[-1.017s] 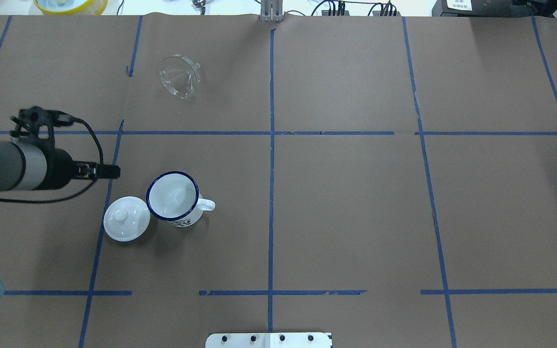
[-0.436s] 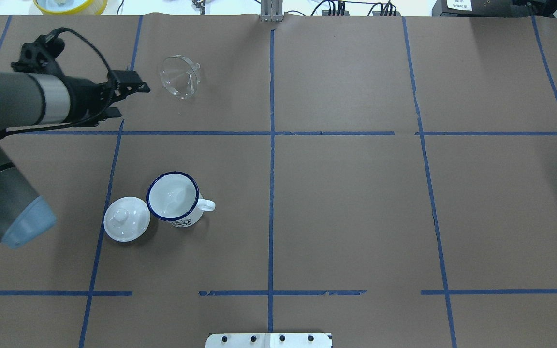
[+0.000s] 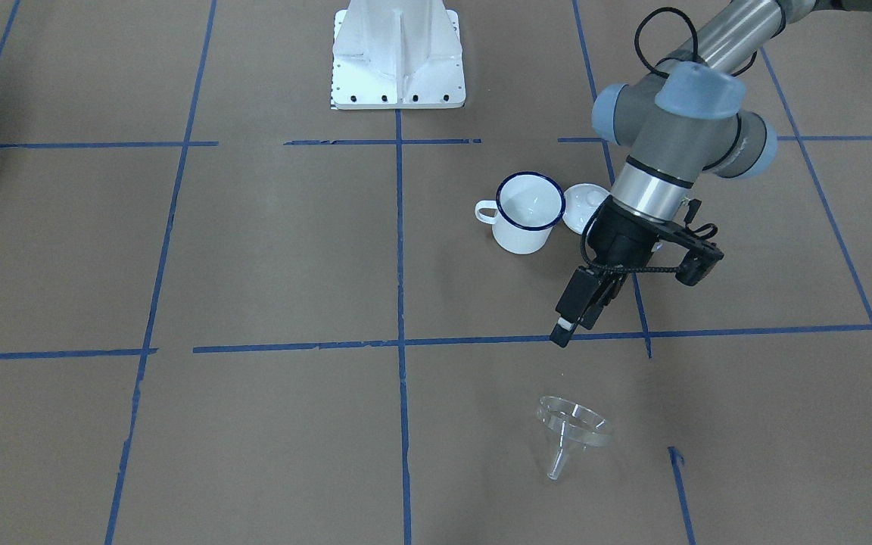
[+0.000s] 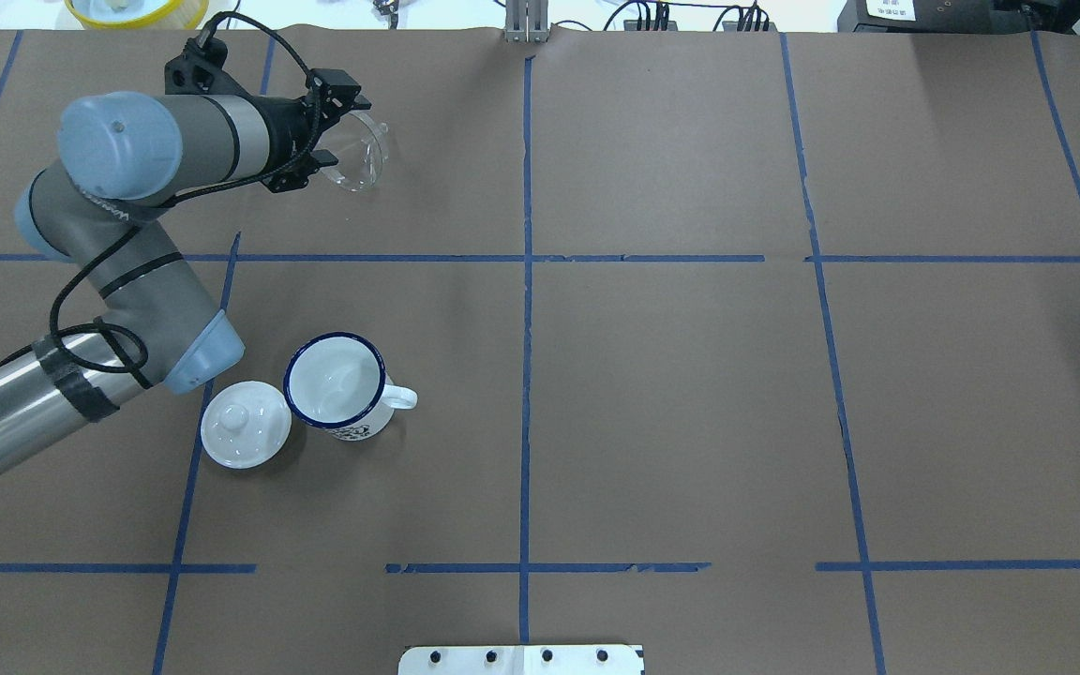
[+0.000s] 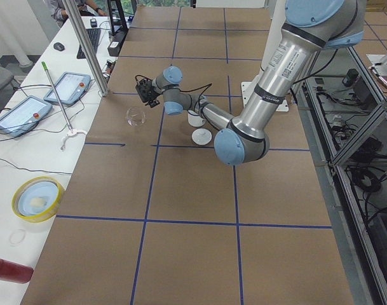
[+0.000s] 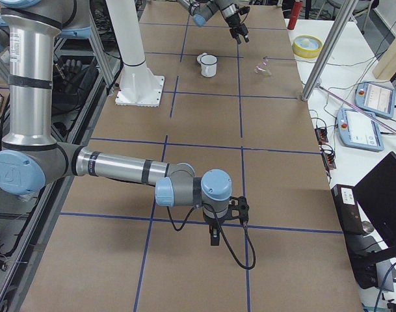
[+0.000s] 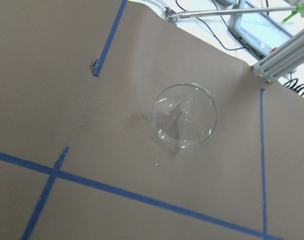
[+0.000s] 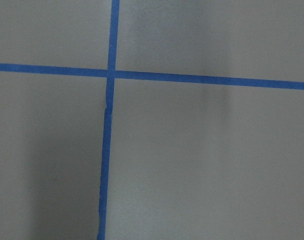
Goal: Place funnel on cup
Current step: 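Reach the left gripper to the clear glass funnel and grasp it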
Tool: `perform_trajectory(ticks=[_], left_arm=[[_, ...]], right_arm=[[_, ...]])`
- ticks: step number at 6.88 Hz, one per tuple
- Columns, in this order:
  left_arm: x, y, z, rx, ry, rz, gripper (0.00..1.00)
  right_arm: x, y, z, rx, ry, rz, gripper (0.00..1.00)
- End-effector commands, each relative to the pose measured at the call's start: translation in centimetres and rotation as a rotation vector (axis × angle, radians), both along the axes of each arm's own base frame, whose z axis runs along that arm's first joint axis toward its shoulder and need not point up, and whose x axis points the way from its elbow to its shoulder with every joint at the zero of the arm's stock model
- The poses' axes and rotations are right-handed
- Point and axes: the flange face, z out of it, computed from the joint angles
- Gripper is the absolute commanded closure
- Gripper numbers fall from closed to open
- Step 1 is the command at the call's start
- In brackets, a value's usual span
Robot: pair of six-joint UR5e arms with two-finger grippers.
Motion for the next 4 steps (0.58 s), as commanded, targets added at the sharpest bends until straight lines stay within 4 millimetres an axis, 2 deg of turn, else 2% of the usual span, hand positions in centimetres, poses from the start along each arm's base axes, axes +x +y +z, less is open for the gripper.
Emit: perform_trajectory(ticks=[1,2,3,4], left_arm=[[3.0,-3.4,1.2,-0.075,0.014,-0.048,0.17],[4.1,-4.5,1.6,-0.079,0.016,-0.051,0.17],[4.4,-4.9,3.0,-0.083,0.009,-0.06,0.23],[4.4,-5.1,3.2,-0.082,0.01,-0.062,0.35]], right_arm=[[0.0,0.0,0.0,0.0,0.0,0.0,0.0],[0.0,0.0,0.0,0.0,0.0,0.0,0.0],[0.0,0.0,0.0,0.0,0.0,0.0,0.0],[0.0,0.0,0.0,0.0,0.0,0.0,0.0]])
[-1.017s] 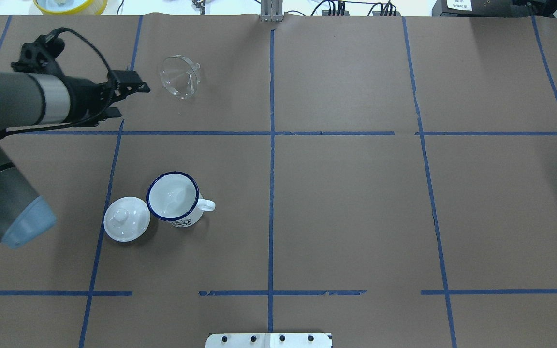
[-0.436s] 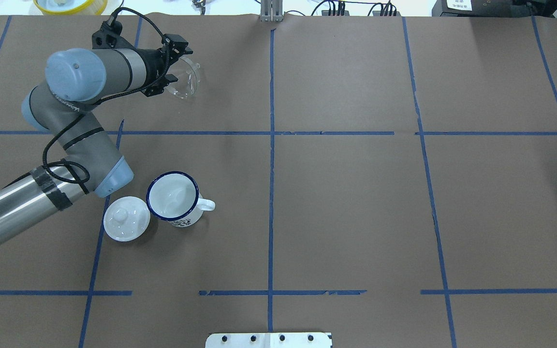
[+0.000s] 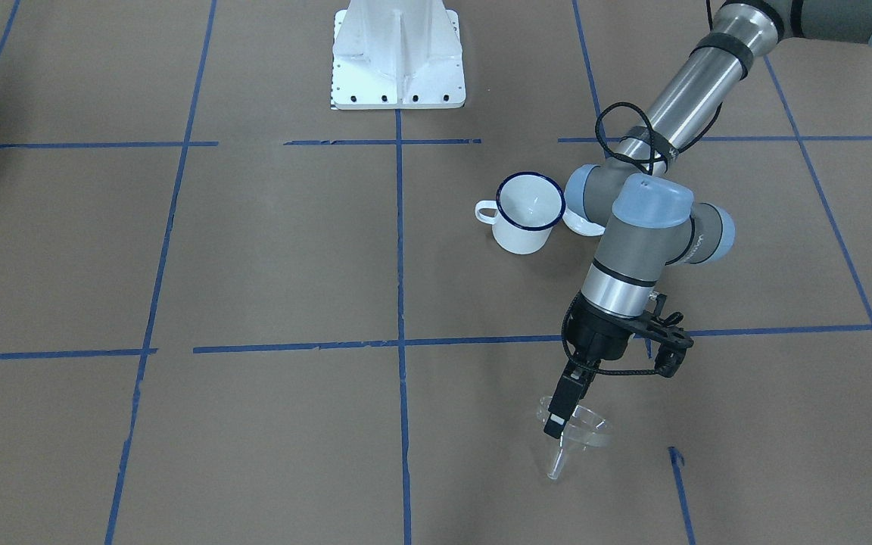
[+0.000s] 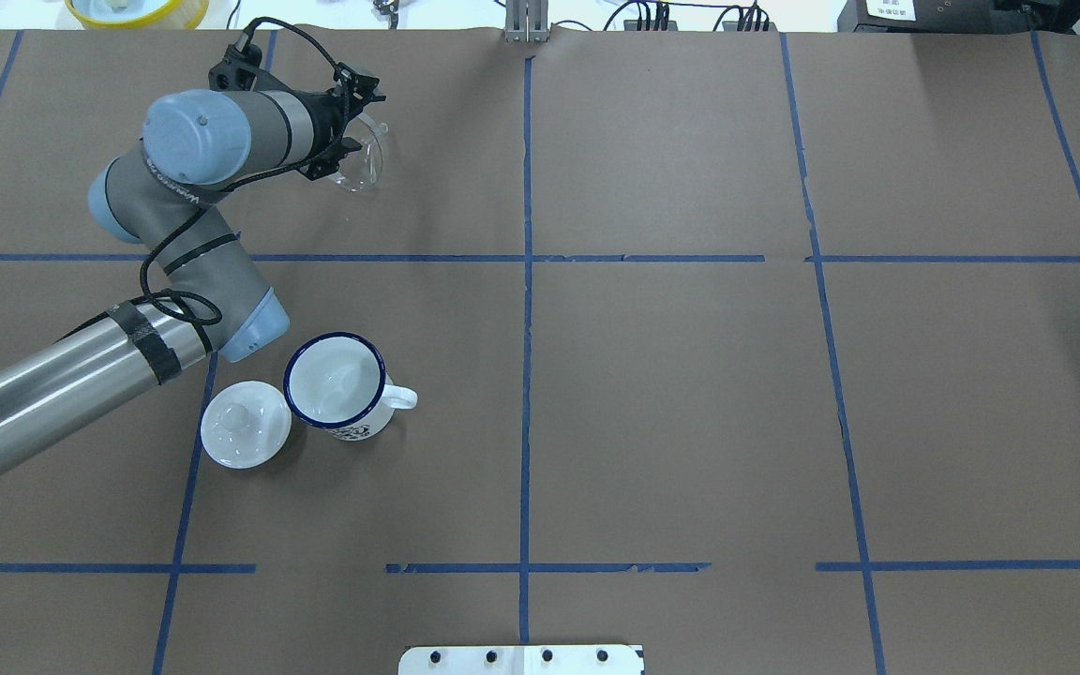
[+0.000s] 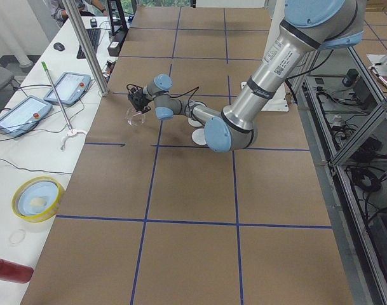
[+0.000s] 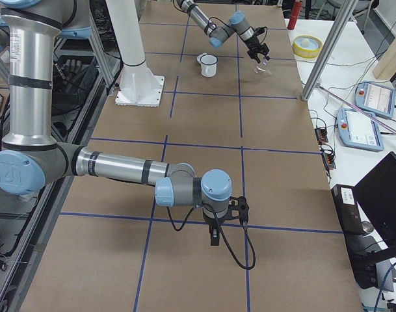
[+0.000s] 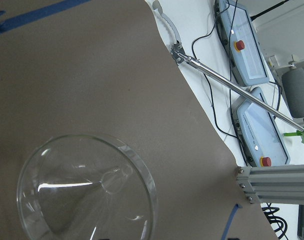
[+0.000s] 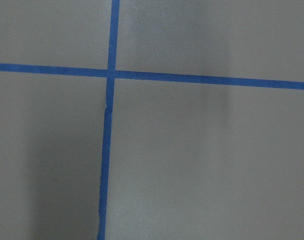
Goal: Place funnel on cup
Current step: 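Reach the left gripper to the clear glass funnel and grasp it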
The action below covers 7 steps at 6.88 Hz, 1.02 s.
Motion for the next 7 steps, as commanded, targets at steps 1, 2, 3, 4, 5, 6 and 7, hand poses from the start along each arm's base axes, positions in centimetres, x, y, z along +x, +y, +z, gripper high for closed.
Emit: perform_trajectory(ticks=[1,2,3,4,5,6,7], left_arm=[[0.1,-0.5,0.7,-0.003,-0.002,-0.008,0.56],[-0.3,-0.8,0.7,0.0,0.001,-0.014,0.88],[-0.6,-0.8,0.9,0.004,-0.005,-0.015,1.0],[-0.8,-0.9,1.0,0.011,-0.011,-0.015,1.0],[-2.0,-0.9,-0.8,0.061,-0.009,-0.014,1.0],[-5.3,0.1,-5.4,0.136,0.056,-0.031,1.0],[-7.3,1.4,-8.8,0.162,0.096,0.009,1.0]], right_arm=[[0.0,0.0,0.0,0.0,0.0,0.0,0.0],[0.0,0.0,0.0,0.0,0.0,0.0,0.0],[0.0,0.0,-0.1,0.002,0.0,0.0,0.0],[0.0,0.0,0.0,0.0,0.0,0.0,0.0],[0.0,0.0,0.0,0.0,0.0,0.0,0.0],[0.0,0.0,0.0,0.0,0.0,0.0,0.0],[0.0,0.0,0.0,0.0,0.0,0.0,0.0]])
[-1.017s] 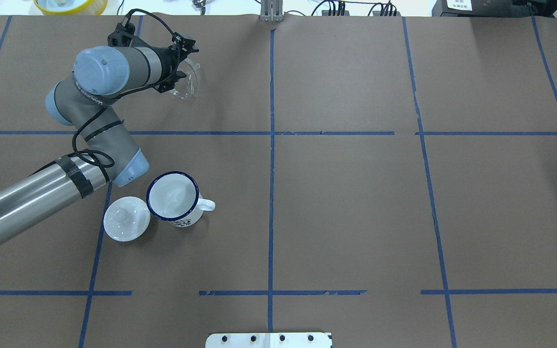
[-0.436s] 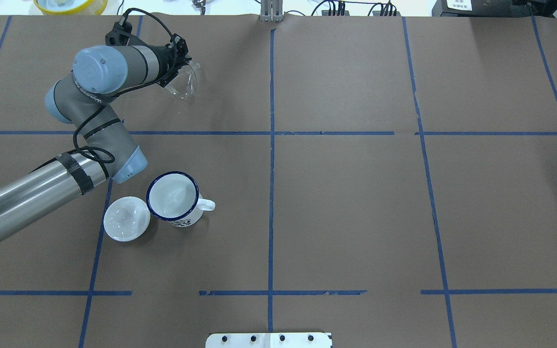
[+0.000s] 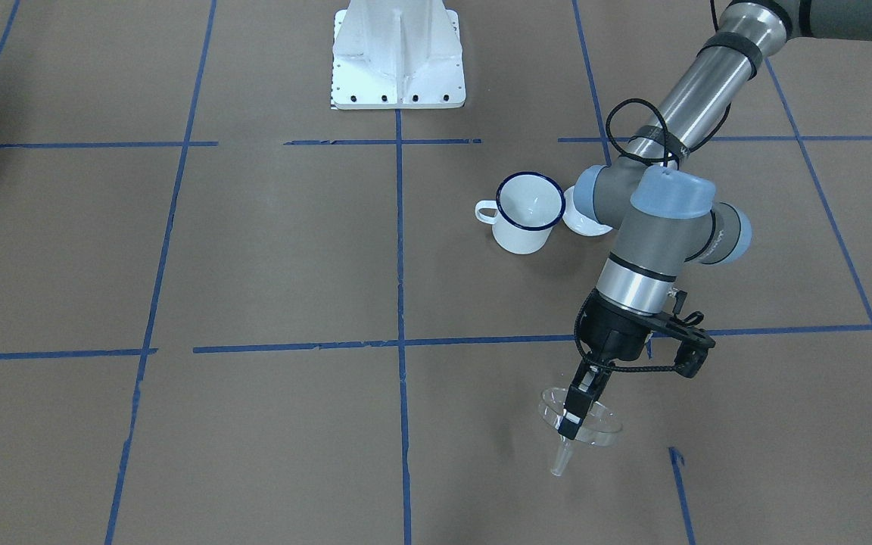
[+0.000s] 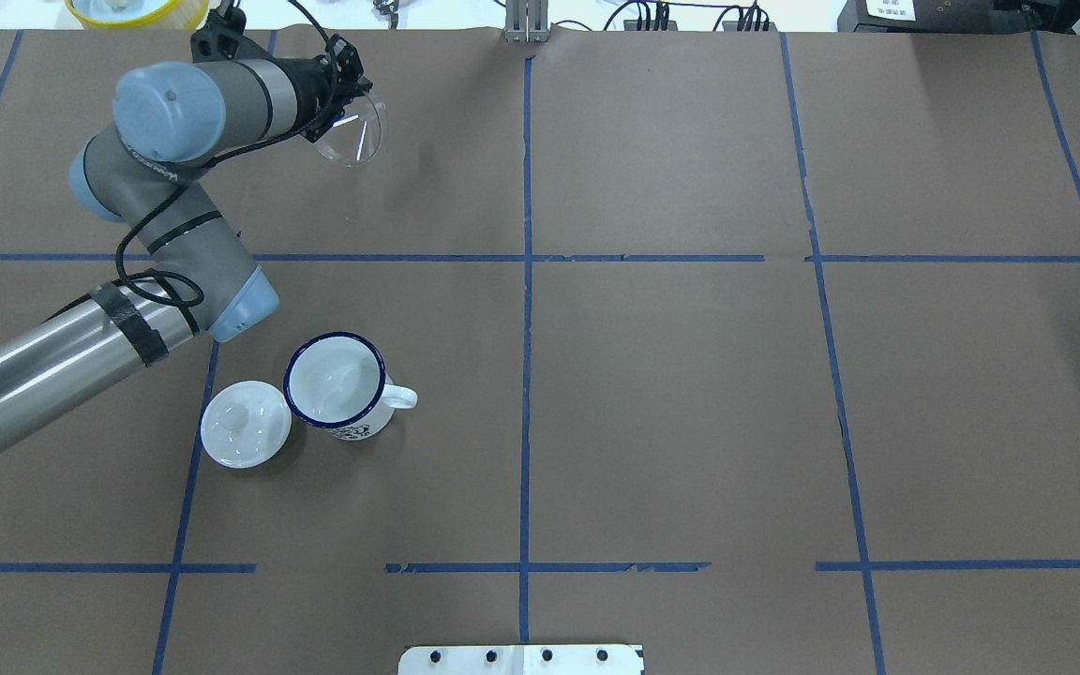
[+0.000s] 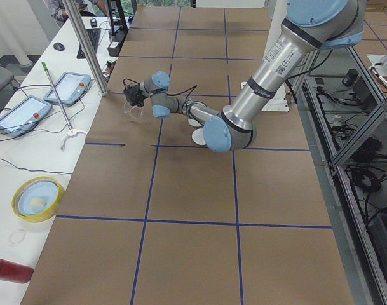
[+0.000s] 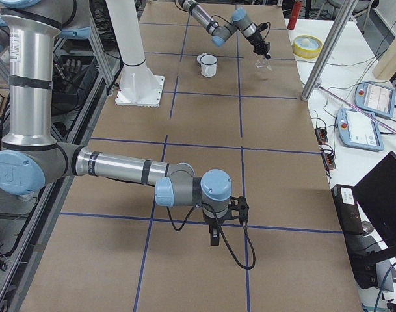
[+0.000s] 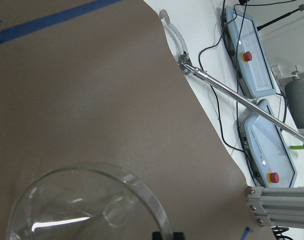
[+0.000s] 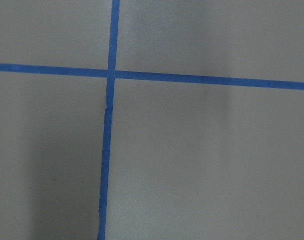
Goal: Place funnel on cup
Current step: 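Reach the left gripper to the clear glass funnel and grasp it, then carry the glass funnel with the left gripper over the open mug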
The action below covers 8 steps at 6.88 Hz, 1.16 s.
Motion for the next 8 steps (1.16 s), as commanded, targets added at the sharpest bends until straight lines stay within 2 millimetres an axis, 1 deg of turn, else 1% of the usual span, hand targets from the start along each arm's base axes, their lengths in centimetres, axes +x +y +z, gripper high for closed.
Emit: perform_trajectory(ticks=[1,2,3,4,5,6,7,8], left_arm=[[-4.7,3.2,-8.4,0.009,0.036,0.108,1.0],[-6.7,6.3,-12.2,-0.035,0.005,0.145,1.0],[-8.9,9.2,-15.6,-0.045,-0.1,0.171,1.0],[-11.0,12.3,-17.5,-0.053,-0.226,0.246,1.0],[-12.7,15.7,-18.8,-0.039,-0.337,0.364,1.0],[-10.7,18.2,-17.9,-0.06,-0.469,0.486,1.0],[-7.5,19.9,-16.2,-0.041,-0.592,0.621,1.0],[-3.0,21.1,-14.3,-0.026,-0.659,0.73,1.0]], right_arm=[[0.0,0.0,0.0,0.0,0.0,0.0,0.0],[0.0,0.0,0.0,0.0,0.0,0.0,0.0],[0.0,0.0,0.0,0.0,0.0,0.0,0.0],[0.0,0.0,0.0,0.0,0.0,0.0,0.0],[0.0,0.0,0.0,0.0,0.0,0.0,0.0],[0.0,0.0,0.0,0.0,0.0,0.0,0.0],[0.0,0.0,0.0,0.0,0.0,0.0,0.0],[0.0,0.0,0.0,0.0,0.0,0.0,0.0]])
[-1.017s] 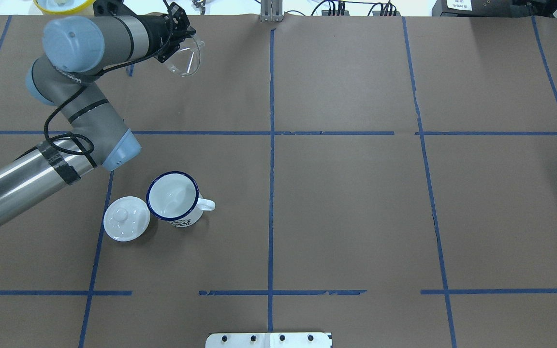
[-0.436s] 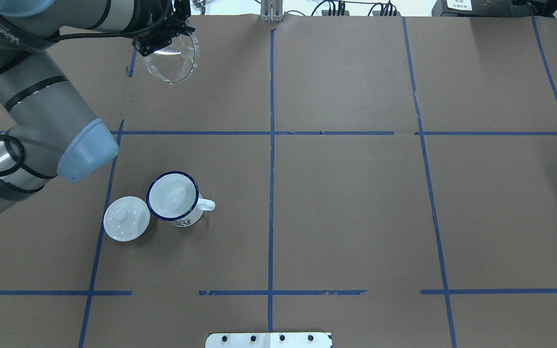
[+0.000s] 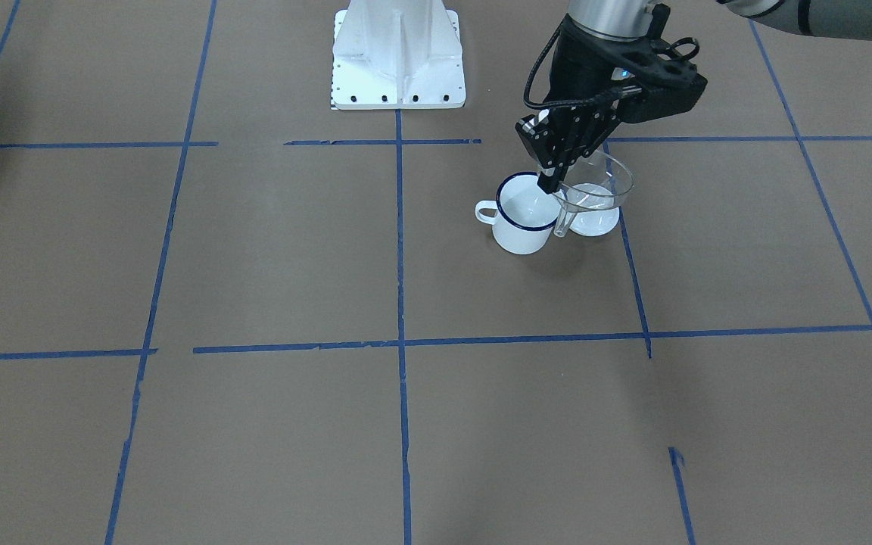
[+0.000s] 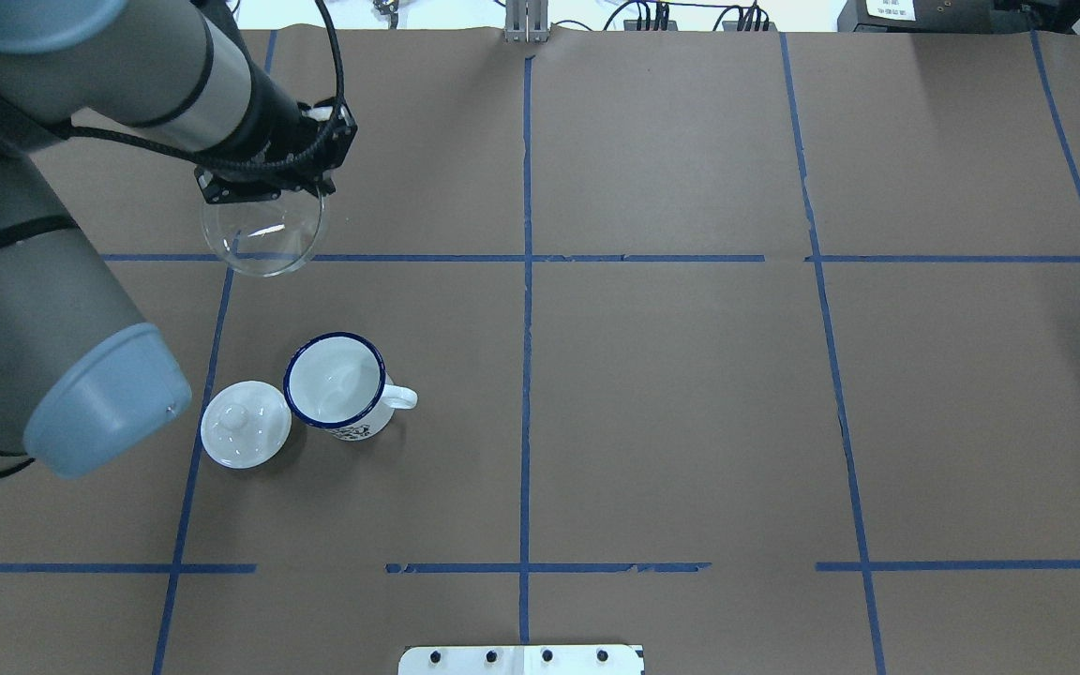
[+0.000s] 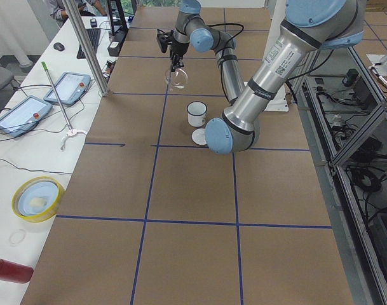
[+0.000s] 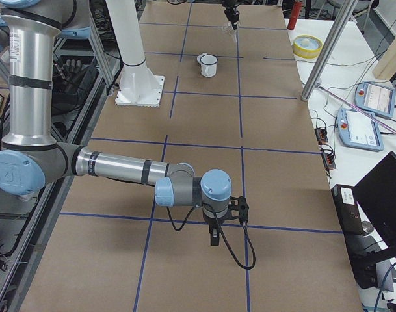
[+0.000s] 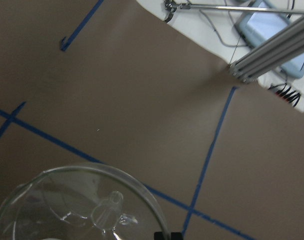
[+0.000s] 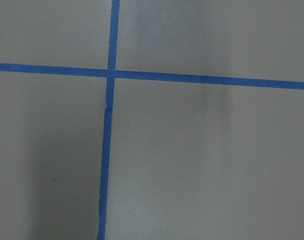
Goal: Place funnel on cup
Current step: 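Carry the glass funnel with the left gripper over the open mug, then lower the funnel into the mug mouth and open the left gripper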
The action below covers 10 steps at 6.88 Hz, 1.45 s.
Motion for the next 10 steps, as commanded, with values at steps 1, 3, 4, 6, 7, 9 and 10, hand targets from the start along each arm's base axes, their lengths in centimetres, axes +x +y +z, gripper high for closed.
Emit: perform_trajectory(ticks=[1,3,4,6,7,9,10], left_arm=[[8.3,2.7,3.9,0.01,-0.142,0.234,1.0],[10.7,2.8,6.1,0.039,-0.155,0.292,1.0],[11.6,2.6,7.4,0.029,-0.167,0.3,1.0],[13.3,2.3,8.5,0.038,-0.16,0.313,1.0],[13.4,2.4,8.4,0.044,-0.153,0.314,1.0],[13.8,2.8,9.4,0.037,-0.16,0.325,0.85],[13.9,2.8,9.4,0.043,-0.155,0.324,0.77]], right_arm=[[0.0,0.0,0.0,0.0,0.0,0.0,0.0],[0.0,0.0,0.0,0.0,0.0,0.0,0.0],[0.0,0.0,0.0,0.0,0.0,0.0,0.0],[0.0,0.0,0.0,0.0,0.0,0.0,0.0],[0.0,0.0,0.0,0.0,0.0,0.0,0.0],[0.0,0.0,0.0,0.0,0.0,0.0,0.0],[0.0,0.0,0.0,0.0,0.0,0.0,0.0]])
